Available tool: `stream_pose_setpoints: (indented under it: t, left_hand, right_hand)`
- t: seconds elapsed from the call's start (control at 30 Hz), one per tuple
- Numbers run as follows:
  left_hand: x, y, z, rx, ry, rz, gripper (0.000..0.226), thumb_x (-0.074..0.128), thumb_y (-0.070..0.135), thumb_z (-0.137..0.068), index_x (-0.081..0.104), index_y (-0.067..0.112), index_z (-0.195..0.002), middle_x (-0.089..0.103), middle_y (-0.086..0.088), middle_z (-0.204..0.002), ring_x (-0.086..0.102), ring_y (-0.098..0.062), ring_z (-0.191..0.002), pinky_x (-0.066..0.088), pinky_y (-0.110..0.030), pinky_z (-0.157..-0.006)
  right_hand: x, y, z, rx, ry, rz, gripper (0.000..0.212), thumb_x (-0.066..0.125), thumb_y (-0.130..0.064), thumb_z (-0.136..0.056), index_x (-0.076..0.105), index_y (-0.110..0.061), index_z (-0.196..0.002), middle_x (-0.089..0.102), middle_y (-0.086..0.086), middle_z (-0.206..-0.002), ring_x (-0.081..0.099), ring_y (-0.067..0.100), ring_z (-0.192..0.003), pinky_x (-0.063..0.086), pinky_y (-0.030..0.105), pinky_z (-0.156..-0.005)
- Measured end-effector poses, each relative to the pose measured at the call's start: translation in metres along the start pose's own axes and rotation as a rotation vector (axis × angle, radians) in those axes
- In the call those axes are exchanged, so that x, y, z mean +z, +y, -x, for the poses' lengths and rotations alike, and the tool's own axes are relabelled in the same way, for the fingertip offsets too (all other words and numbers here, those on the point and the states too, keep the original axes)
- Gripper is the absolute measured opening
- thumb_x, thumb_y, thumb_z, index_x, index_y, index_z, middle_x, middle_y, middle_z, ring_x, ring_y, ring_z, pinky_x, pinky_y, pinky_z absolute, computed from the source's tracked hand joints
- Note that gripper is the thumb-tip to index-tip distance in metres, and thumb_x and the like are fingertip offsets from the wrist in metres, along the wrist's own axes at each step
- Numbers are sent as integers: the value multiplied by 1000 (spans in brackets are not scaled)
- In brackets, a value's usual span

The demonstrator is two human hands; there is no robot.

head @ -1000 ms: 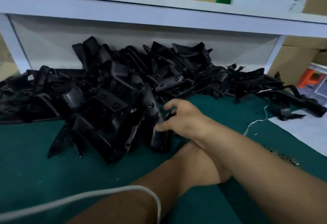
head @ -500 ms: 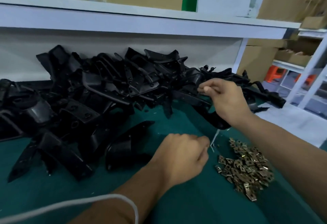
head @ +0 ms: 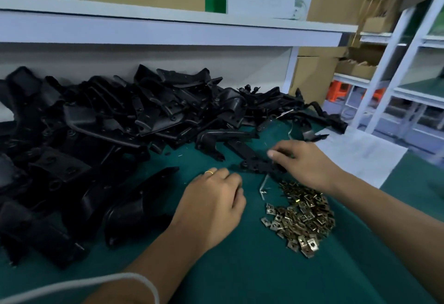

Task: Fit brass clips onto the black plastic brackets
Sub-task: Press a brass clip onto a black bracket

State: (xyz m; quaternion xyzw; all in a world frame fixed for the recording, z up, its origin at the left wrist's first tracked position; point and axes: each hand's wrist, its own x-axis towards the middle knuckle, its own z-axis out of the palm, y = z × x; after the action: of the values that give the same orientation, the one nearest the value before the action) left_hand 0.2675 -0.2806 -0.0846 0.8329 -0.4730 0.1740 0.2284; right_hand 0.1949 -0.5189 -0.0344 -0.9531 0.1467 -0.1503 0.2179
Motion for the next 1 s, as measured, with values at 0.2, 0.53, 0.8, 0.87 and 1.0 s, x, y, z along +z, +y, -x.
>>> stream_pose_setpoints:
  t: [0.2, 0.53, 0.8, 0.87, 1.0]
  left_hand:
    - [-1, 1, -1, -43, -21, -23, 25, 50, 34, -99, 70, 20, -103, 60, 8, -94, 54, -14, -93, 51, -31, -82]
    - [-9, 2, -8, -46, 178, 54, 85, 54, 54, -93, 30, 8, -160, 42, -5, -157, 23, -19, -155, 22, -44, -128]
    - [-12, 4, -6, 58, 173, 17, 68, 49, 39, -101, 29, 20, -163, 61, 9, -120, 56, -16, -120, 35, -39, -115]
    - [-13, 5, -2, -22, 157, 128, 53, 47, 38, -105, 42, 28, -157, 52, 15, -90, 56, -15, -87, 49, -37, -88]
    - [-9, 5, -3, -171, -25, 139, 63, 29, 68, -99, 33, 41, -155, 49, 16, -118, 52, -11, -111, 48, -29, -91]
  right_hand:
    - [0, -4, 20, -285, -57, 358, 39, 73, -45, -92, 61, -41, -129, 63, -22, -123, 58, 4, -115, 50, 29, -91]
    - [-2, -20, 36, -234, 289, -341, 25, 65, -2, -99, 71, -25, -104, 76, -9, -101, 72, 12, -100, 59, 39, -91]
    - [2, -39, 55, -311, -26, -707, 27, 67, 6, -94, 71, -13, -113, 76, 2, -112, 73, 19, -109, 57, 29, -98]
    - [4, -30, 55, -237, 33, -693, 27, 70, 0, -95, 67, -15, -117, 74, -3, -115, 71, 14, -112, 55, 28, -99]
    - [-1, 2, 50, -342, -2, 5, 8, 75, -25, -95, 76, -26, -103, 67, -18, -103, 60, 4, -106, 49, 34, -96]
